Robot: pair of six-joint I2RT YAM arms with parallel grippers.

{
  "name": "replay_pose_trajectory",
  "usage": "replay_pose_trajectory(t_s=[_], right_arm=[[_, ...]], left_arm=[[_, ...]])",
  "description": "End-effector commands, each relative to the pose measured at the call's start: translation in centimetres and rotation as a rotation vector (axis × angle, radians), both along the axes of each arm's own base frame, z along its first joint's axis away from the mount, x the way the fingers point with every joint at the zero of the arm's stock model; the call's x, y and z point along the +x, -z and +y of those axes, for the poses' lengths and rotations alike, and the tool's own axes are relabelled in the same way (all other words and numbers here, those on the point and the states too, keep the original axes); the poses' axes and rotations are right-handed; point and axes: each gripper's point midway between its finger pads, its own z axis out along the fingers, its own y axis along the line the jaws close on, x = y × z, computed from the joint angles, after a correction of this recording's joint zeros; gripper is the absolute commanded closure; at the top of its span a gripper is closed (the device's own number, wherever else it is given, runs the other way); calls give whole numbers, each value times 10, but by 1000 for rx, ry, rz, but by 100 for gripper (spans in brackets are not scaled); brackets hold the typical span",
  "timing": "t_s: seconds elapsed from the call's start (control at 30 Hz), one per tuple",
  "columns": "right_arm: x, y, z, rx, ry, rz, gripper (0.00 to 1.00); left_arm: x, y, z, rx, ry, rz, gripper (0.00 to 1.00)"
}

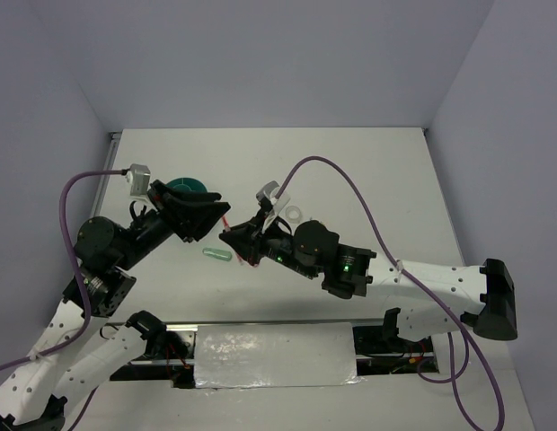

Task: Sort the stationery into containers
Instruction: Close the pen cap on the pen.

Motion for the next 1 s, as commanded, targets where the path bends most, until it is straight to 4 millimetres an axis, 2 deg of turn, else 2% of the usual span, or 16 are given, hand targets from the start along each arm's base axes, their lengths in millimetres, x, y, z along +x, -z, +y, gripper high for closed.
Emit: replay_pose_trajectory(t_s=[0.0, 0.17, 0.27, 0.33, 0.4, 0.53, 0.6, 0.67, 0.7, 0.77, 0.8, 0.83, 0.87, 0.9, 0.93, 0.97], right_arm=[[-3, -30, -7, 57, -6, -38, 100], [0, -33, -9, 54, 8, -44, 100], [-1, -36, -8, 56, 6, -48, 100], [-1, -36, -7, 51, 3, -49, 100], [-2, -37, -5, 50, -9, -55, 100], [2, -42, -5, 50, 3, -84, 100], [6, -56, -6, 73, 4, -125, 100], [17, -79, -11, 112, 9, -154, 100], [13, -100, -9, 152, -41, -174, 100], [25, -116, -11, 160, -39, -191, 100], [29, -119, -4, 147, -43, -203, 100], [26, -143, -4, 181, -57, -227, 100], [32, -140, 3, 157, -65, -227, 100], [29, -149, 7, 163, -90, -240, 100], [24, -177, 6, 201, -105, -272, 100], [25, -178, 10, 180, -112, -268, 100]], left_arm=[[-1, -10, 1, -8, -1, -56, 42], [-2, -3, -4, -6, 24, -41, 65], [-2, 1, -5, -5, 30, -33, 69], [-1, 4, -7, -6, 36, -25, 79], [-1, 6, -8, -4, 46, -18, 100], [-3, 12, -13, -12, 81, 3, 100], [-3, 23, -16, -14, 96, 34, 100], [-2, 31, -17, -14, 95, 51, 100], [0, 41, -16, -8, 86, 71, 100], [-2, 47, -18, -3, 98, 80, 100], [-1, 54, -19, 0, 103, 100, 100], [-1, 57, -20, -4, 108, 105, 100], [-1, 66, -24, 3, 121, 122, 100], [-1, 71, -26, 10, 122, 134, 100], [0, 74, -28, 14, 121, 139, 100], [-3, 78, -33, 20, 139, 142, 100]])
